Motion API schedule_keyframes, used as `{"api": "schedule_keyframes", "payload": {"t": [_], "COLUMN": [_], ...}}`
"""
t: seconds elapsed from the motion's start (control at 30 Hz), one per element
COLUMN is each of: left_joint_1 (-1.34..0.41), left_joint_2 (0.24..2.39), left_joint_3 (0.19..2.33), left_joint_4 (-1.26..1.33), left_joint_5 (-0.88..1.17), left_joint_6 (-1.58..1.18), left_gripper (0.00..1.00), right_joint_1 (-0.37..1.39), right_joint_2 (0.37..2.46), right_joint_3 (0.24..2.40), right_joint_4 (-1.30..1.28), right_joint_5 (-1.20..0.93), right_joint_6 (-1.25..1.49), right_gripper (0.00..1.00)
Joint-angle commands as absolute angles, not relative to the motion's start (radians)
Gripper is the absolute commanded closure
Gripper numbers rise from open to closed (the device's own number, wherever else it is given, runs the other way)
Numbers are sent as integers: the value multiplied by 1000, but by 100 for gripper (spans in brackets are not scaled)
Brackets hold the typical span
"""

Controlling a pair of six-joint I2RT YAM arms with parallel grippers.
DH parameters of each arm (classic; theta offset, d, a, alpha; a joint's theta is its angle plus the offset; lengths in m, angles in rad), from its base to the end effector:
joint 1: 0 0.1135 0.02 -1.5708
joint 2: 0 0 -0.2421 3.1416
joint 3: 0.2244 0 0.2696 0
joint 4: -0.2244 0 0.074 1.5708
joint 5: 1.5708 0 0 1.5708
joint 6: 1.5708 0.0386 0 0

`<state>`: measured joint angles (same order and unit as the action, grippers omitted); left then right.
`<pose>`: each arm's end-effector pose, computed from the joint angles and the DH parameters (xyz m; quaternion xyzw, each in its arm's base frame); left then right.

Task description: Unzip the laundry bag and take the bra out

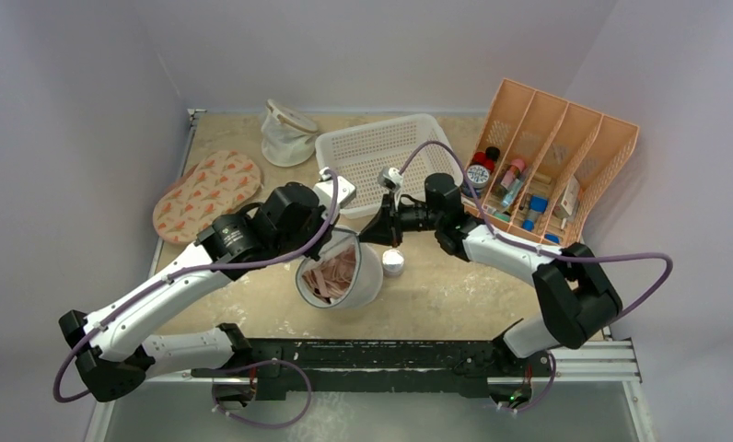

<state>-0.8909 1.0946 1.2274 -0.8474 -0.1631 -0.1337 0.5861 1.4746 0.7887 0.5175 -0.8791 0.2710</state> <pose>0.1597 -0.1876 0.3495 0.3037 0.8550 -0.1382 0.3970 0.2630 0.2103 0.2179 -0.3796 0.6398 0.5383 0.3959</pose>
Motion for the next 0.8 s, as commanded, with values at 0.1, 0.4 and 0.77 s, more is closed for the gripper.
{"api": "schedule_keyframes", "payload": {"t": [0.1, 0.4, 0.77], "left_joint_1": [-885, -886, -896], "left_joint_2": [1026, 1077, 1148], "left_joint_3": [1228, 1117, 1157], "left_joint_4": [-830, -796, -721], "left_joint_5": [-418, -401, -102], "left_joint_6": [-203, -296, -219], "left_gripper": [100, 47, 29], "right_joint_1": [550, 628, 654], "right_joint_2": [1515, 1430, 1394], "right_joint_3": [866, 809, 796], "right_joint_4": [459, 479, 506], "right_joint_5": [-854, -893, -899], "right_joint_6": [223, 284, 325], "right_gripper": [100, 100, 100]}}
